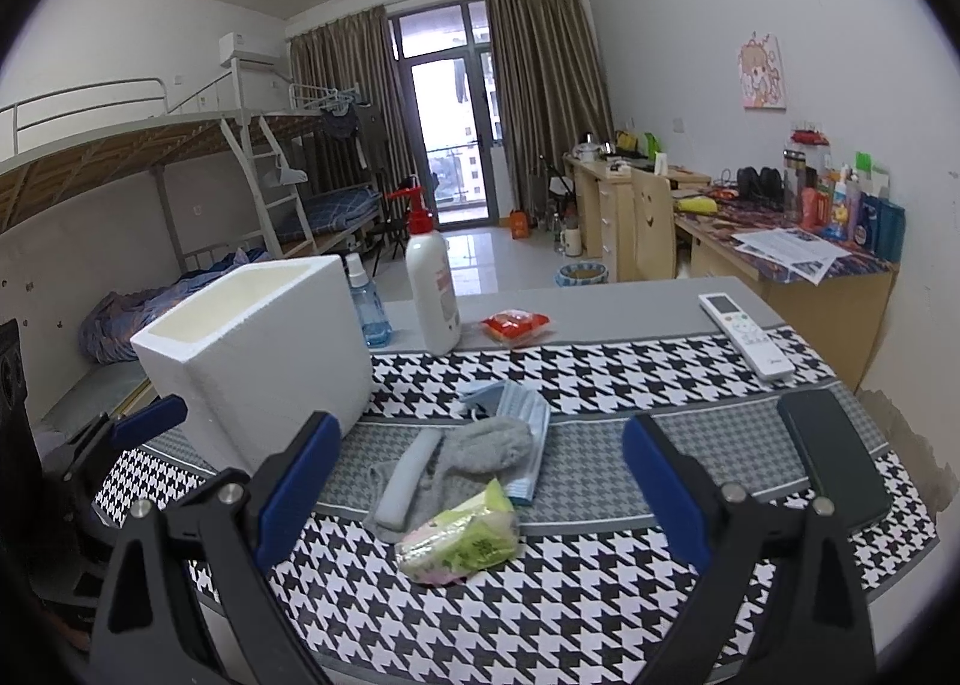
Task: Organize soft objects
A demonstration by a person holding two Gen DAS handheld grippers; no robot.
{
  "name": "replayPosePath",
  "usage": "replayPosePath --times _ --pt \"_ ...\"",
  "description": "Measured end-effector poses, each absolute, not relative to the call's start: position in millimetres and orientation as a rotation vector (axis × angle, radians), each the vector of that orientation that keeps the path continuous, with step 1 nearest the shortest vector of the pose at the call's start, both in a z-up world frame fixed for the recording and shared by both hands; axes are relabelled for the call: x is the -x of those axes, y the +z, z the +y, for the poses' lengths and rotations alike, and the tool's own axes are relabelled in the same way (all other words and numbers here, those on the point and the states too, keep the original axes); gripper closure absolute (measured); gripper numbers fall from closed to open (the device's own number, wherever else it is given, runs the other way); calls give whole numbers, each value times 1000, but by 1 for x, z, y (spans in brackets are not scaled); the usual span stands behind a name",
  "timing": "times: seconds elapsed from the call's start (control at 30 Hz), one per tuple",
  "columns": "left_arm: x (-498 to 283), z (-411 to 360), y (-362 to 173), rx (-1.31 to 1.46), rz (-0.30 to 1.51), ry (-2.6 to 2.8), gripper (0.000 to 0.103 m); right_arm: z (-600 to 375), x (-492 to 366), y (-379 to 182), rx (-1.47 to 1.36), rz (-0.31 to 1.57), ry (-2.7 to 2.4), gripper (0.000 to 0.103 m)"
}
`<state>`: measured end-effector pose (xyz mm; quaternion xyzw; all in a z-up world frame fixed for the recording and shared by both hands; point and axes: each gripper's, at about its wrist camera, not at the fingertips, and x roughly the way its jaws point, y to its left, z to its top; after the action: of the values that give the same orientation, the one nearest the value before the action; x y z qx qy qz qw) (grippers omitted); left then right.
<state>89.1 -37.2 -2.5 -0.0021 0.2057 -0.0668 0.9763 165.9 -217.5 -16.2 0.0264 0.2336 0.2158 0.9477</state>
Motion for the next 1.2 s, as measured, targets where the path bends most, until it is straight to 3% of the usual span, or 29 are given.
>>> replayPosePath --times 1.2 --pt "-145 -66 -41 12 556 -86 2 -230 -212 -46 -47 601 451 6"
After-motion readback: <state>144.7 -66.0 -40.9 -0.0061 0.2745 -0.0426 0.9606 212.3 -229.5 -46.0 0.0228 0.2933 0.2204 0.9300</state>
